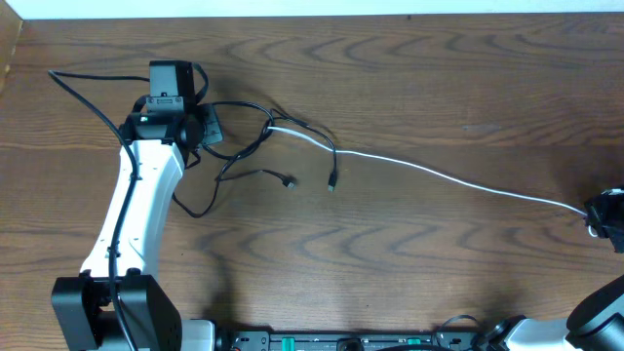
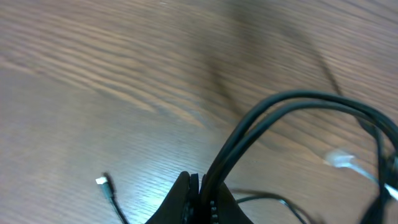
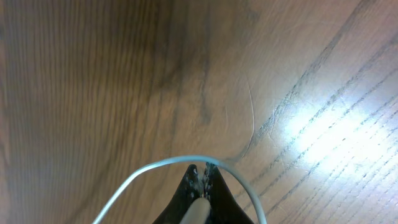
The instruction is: Untangle cables
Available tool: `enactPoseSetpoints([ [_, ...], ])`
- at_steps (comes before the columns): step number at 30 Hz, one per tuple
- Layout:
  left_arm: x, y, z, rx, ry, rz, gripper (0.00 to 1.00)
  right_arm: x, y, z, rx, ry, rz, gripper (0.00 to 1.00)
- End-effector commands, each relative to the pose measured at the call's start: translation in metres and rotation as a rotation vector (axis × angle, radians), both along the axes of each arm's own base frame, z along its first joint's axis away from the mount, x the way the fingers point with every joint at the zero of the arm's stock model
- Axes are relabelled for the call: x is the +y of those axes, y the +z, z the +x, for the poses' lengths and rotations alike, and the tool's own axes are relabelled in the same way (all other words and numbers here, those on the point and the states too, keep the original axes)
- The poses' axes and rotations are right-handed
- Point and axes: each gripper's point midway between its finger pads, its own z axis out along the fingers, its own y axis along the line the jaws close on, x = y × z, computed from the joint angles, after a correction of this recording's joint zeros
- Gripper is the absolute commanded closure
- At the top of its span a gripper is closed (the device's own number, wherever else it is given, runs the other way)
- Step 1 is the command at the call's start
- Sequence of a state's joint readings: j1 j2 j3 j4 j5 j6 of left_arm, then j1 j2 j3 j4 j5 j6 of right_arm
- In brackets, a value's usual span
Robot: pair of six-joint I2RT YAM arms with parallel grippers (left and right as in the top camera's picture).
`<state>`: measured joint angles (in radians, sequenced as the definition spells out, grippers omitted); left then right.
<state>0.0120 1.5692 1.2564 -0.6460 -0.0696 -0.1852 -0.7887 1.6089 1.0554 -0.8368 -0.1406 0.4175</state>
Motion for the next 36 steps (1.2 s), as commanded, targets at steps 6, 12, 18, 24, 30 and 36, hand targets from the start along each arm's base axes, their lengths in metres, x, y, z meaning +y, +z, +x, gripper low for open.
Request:
enactPoseSetpoints([
  [6,0.034,0.015,0.015,-0.093,0.14,0.084,0.93,0.014,0.01,0.017,-0.081,0.1,0.026,0.99],
  [12,0.066,0.049,0.038,-0.285,0.317,0.183,0.93,0.013,0.008,0.015,-0.047,0.076,0.001,0.99],
  [18,0.108,0.068,0.031,-0.368,0.513,0.268,0.93,-0.005,0.006,0.0,0.004,-0.025,-0.039,0.99],
  [24,0.111,0.063,0.031,-0.326,0.446,0.26,0.93,0.0,0.01,0.01,-0.087,0.017,0.02,0.99],
  [30,0.013,0.051,0.055,-0.295,0.007,0.097,0.93,0.04,0.018,0.046,-0.208,0.295,0.063,0.94],
  [36,-0.115,0.073,0.044,-0.347,-0.378,-0.161,0.93,0.083,0.028,0.071,-0.305,0.578,0.078,0.51],
])
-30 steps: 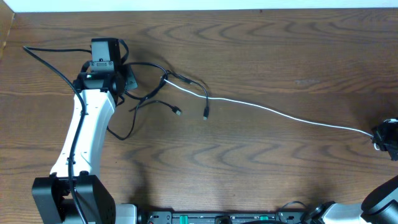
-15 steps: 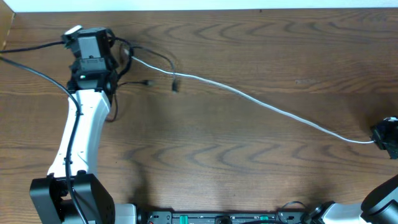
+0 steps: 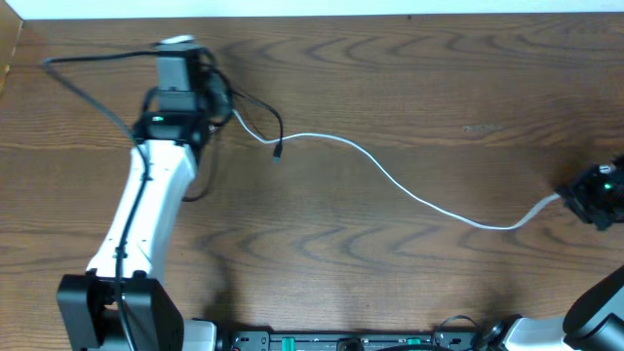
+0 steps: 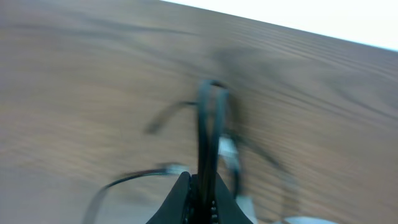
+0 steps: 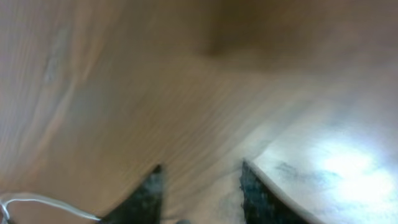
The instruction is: Untangle cables
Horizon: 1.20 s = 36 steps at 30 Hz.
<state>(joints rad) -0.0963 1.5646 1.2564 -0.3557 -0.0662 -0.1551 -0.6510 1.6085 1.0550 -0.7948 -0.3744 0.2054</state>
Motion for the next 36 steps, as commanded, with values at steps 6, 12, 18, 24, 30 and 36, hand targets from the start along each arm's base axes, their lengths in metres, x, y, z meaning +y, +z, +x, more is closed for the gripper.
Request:
enactPoseSetpoints([
  [6,-0.135,0.067,-0.044,-0.09,-0.428,-0.323,0.92,0.087,0.058,0.049,-0.351,0.533,0.046,0.13],
  [12,-0.14,0.137,-0.066,-0.24,-0.428,-0.478,0.92,0.097,0.106,0.07,-0.431,0.566,-0.015,0.01],
  [18,-0.134,0.193,-0.09,-0.385,-0.423,-0.555,0.92,0.107,0.154,0.084,-0.523,0.465,0.099,0.01],
  [24,-0.134,0.207,-0.1,-0.382,-0.392,-0.667,0.92,0.173,0.207,0.07,-0.82,0.763,0.364,0.01],
  [30,-0.146,0.205,-0.103,-0.318,-0.398,-0.786,0.93,0.244,0.197,0.062,-0.821,1.023,0.318,0.02],
  [36,-0.148,0.206,-0.105,-0.257,-0.339,-0.912,0.93,0.318,0.198,0.054,-0.87,1.243,0.272,0.05],
])
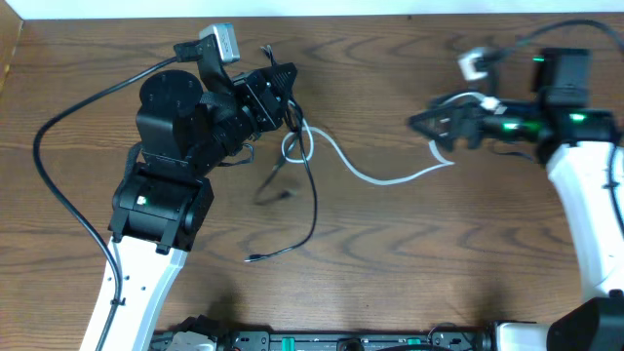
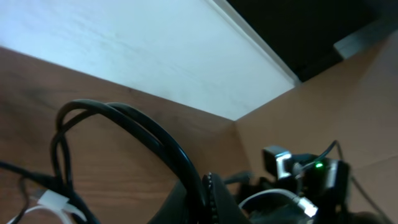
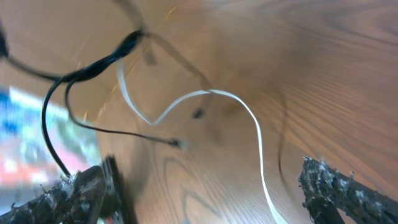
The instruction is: Untangle cables
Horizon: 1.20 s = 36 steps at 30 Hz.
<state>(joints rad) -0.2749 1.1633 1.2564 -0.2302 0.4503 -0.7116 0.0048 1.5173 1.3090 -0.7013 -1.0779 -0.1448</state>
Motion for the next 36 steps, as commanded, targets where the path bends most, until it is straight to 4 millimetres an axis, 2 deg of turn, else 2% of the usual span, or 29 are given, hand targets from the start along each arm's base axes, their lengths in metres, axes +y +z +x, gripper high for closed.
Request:
enactPoseSetpoints([
  [1,-0.005,0.013,-0.005,0.057,-0.019,-0.125,0.92,0.029,0.007,-0.006,-0.081,0.075,-0.026,0.05],
  [6,-0.016,0.027,-0.013,0.039,-0.1,-0.177,0.92,0.062,0.003,-0.006,-0.117,0.122,-0.05,0.05],
  [11,-0.018,0.029,-0.015,0.072,-0.109,-0.223,0.93,0.087,0.004,-0.012,-0.143,0.181,-0.035,0.08],
  [15,-0.021,0.029,-0.017,0.084,-0.125,-0.233,0.93,0.109,0.008,-0.013,-0.163,0.213,-0.006,0.14],
  [17,-0.022,0.029,-0.018,0.086,-0.132,-0.236,0.93,0.118,0.006,-0.011,-0.157,0.205,-0.005,0.21],
  [20,-0.023,0.029,-0.02,0.088,-0.144,-0.237,0.93,0.129,0.0,-0.006,-0.136,0.185,-0.009,0.27],
  [24,-0.023,0.029,-0.021,0.089,-0.149,-0.237,0.93,0.143,-0.004,-0.01,-0.132,0.214,-0.003,0.34],
  [30,-0.023,0.029,-0.021,0.096,-0.147,-0.245,0.93,0.15,-0.007,-0.013,-0.135,0.226,-0.007,0.43],
  [32,-0.023,0.029,-0.021,0.107,-0.144,-0.256,0.92,0.15,-0.01,-0.01,-0.138,0.209,-0.023,0.53],
  [33,-0.023,0.029,-0.021,0.107,-0.144,-0.255,0.92,0.148,-0.013,-0.007,-0.136,0.193,-0.037,0.62],
  [34,-0.023,0.029,-0.021,0.107,-0.144,-0.255,0.93,0.145,-0.018,-0.002,-0.122,0.156,-0.065,0.76],
  [35,-0.023,0.029,-0.021,0.107,-0.144,-0.255,0.93,0.14,-0.024,0.004,-0.096,0.107,-0.097,0.94],
  [36,-0.023,0.029,-0.021,0.107,-0.144,-0.255,0.93,0.132,-0.032,0.012,-0.06,0.041,-0.133,0.99],
])
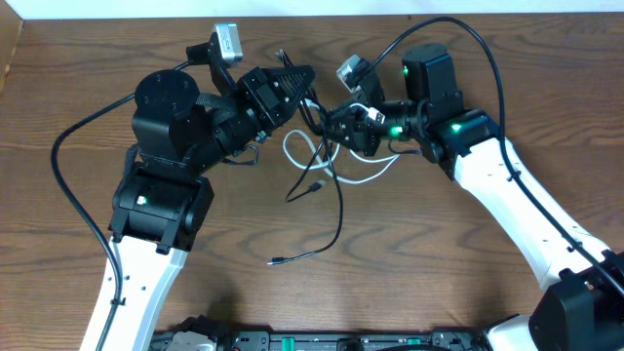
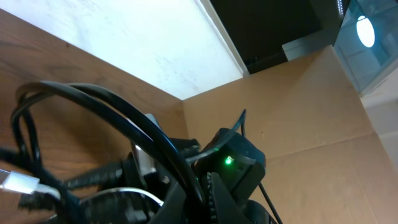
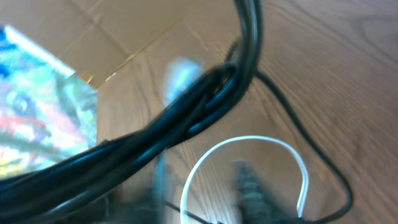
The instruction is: Untangle cables
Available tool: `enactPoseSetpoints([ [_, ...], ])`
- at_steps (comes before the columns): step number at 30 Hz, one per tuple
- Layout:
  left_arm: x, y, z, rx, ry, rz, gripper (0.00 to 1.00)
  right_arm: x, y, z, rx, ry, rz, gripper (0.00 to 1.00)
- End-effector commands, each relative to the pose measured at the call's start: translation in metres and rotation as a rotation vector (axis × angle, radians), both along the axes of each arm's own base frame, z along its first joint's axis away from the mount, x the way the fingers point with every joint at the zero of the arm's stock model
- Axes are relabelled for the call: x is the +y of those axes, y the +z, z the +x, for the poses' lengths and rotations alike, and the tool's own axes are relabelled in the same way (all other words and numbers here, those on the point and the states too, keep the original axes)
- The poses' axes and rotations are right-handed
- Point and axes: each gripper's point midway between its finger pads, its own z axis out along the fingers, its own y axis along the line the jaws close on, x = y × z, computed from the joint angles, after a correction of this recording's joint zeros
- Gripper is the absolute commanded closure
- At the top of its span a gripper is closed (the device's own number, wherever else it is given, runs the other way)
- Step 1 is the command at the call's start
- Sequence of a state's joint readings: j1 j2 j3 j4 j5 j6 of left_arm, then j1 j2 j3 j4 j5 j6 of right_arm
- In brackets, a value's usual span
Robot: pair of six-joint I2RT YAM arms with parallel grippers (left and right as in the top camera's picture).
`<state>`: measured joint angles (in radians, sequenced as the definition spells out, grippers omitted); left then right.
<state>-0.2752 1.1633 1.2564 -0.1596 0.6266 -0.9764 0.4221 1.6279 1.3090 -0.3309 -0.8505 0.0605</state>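
My left gripper (image 1: 302, 76) is raised above the table's back middle, shut on a bundle of black cable (image 2: 124, 121). From it a black strand (image 1: 336, 210) hangs down and ends in a plug (image 1: 277, 260). The white cable (image 1: 366, 178) lies in loose loops under the bundle, tangled with the black strands. My right gripper (image 1: 338, 125) is right beside the bundle, fingers apart. In the blurred right wrist view the black bundle (image 3: 205, 93) crosses just ahead of it, and a white loop (image 3: 249, 140) shows between the fingers (image 3: 249, 186).
The brown wooden table (image 1: 468, 292) ends at a white wall along the back. The left arm's own black lead (image 1: 68, 195) curves along the left side. Another lead (image 1: 468, 34) arcs over the right arm. A second black plug (image 1: 317, 185) lies mid-table.
My right gripper has come left from the back right to right beside the black bundle. The white cable is bunched into tighter loops. The left gripper still holds the bundle up.
First the left gripper held black cable low at the far left and the right held the white cable taut at the far right. Then the right was open and the white cable slack. Later the left had lifted the bundle; now both grippers meet at it.
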Motion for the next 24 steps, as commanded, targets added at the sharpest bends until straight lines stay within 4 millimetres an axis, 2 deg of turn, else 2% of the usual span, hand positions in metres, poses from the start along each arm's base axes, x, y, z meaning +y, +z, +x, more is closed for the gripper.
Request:
enactPoseSetpoints([
  [1,0.0,0.01,-0.003,-0.019,-0.012,-0.012,0.92,-0.023,-0.022,0.028,0.07,-0.217,-0.115,0.99],
  [3,0.001,0.009,-0.002,-0.075,-0.017,0.04,0.92,-0.058,-0.045,0.046,0.16,-0.425,-0.217,0.99],
  [5,0.006,0.003,0.001,-0.106,-0.005,0.101,0.93,-0.105,-0.07,0.057,0.289,-0.685,-0.33,0.99],
  [8,0.023,-0.013,0.01,-0.058,0.076,0.155,0.93,-0.178,-0.1,0.05,0.446,-1.011,-0.493,0.99],
  [11,0.043,-0.026,0.019,-0.004,0.167,0.189,0.92,-0.221,-0.115,0.037,0.494,-1.132,-0.61,0.99],
  [13,0.049,-0.027,0.022,-0.011,0.186,0.202,0.93,-0.235,-0.122,0.031,0.519,-1.153,-0.642,0.99],
  [15,0.054,-0.027,0.024,-0.02,0.196,0.213,0.92,-0.237,-0.127,0.029,0.521,-1.117,-0.654,0.99],
  [16,0.056,-0.027,0.024,-0.025,0.199,0.22,0.92,-0.231,-0.128,0.029,0.509,-1.056,-0.646,0.99],
  [18,0.057,-0.028,0.025,-0.038,0.197,0.24,0.93,-0.197,-0.124,0.029,0.444,-0.791,-0.579,0.99],
  [21,0.057,-0.034,0.023,-0.033,0.186,0.27,0.93,-0.145,-0.103,0.014,0.358,-0.418,-0.403,0.97],
  [22,0.057,-0.037,0.022,-0.023,0.182,0.28,0.93,-0.135,-0.097,0.009,0.342,-0.35,-0.36,0.84],
  [23,0.057,-0.041,0.021,-0.016,0.177,0.294,0.92,-0.129,-0.093,0.006,0.331,-0.305,-0.332,0.6],
  [24,0.058,-0.045,0.02,-0.007,0.171,0.307,0.93,-0.126,-0.091,0.004,0.323,-0.28,-0.316,0.41],
])
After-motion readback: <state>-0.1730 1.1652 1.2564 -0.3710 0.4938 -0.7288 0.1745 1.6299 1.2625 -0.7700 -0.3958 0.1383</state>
